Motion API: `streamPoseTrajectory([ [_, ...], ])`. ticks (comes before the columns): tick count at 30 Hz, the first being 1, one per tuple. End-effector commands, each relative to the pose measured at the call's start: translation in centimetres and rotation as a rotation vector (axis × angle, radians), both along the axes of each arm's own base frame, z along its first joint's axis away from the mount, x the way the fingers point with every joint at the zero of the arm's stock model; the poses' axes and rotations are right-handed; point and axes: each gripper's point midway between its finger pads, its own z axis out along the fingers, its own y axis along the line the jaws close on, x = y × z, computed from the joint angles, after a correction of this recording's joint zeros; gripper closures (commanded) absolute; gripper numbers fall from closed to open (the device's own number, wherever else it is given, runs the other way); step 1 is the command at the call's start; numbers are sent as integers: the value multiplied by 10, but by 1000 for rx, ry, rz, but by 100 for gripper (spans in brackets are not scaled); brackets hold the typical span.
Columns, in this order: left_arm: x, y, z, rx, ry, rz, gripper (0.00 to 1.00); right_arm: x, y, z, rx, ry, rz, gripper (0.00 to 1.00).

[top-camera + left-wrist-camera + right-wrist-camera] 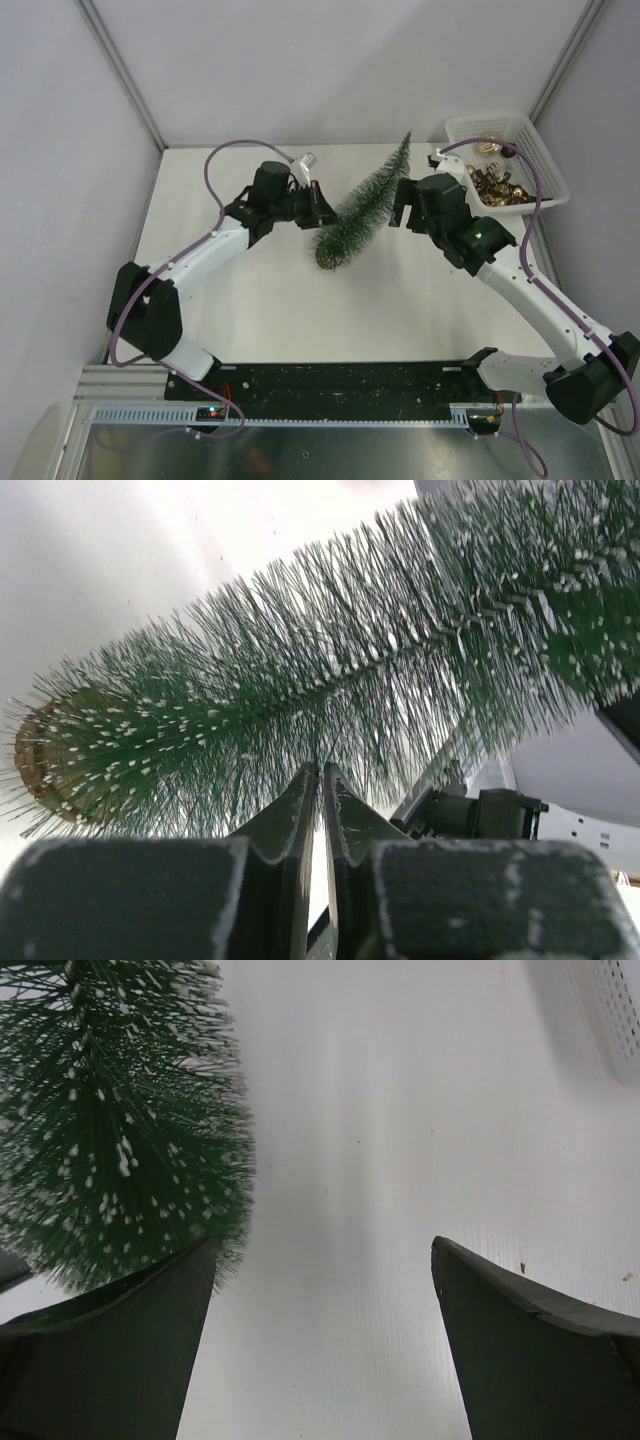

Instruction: Decorate the small christmas tree

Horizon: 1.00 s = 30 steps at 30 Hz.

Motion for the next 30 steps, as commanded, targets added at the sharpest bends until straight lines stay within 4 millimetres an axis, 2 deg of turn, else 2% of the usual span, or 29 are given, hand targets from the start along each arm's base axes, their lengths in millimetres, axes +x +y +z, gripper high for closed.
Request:
streamPoseTrajectory([
  [1,-14,11,33,-84,-43,-3,89,2,2,18,49,-55,-5,7],
  [7,-2,43,26,-79,-33,76,92,3,6,16,54,-49,4,7],
  [18,-7,58,21,-40,-76,89,90,0,7,16,52,-49,10,7],
  [19,-6,59,20,-33,-83,90,88,0,7,16,51,-48,10,7],
  [24,-2,65,17,-7,-122,85,58,0,7,15,51,-46,10,7],
  [28,-5,73,20,-2,-146,62,42,0,8,15,50,-47,13,7],
  [30,-9,78,19,9,-155,51,29,1,6,16,46,-50,9,7],
])
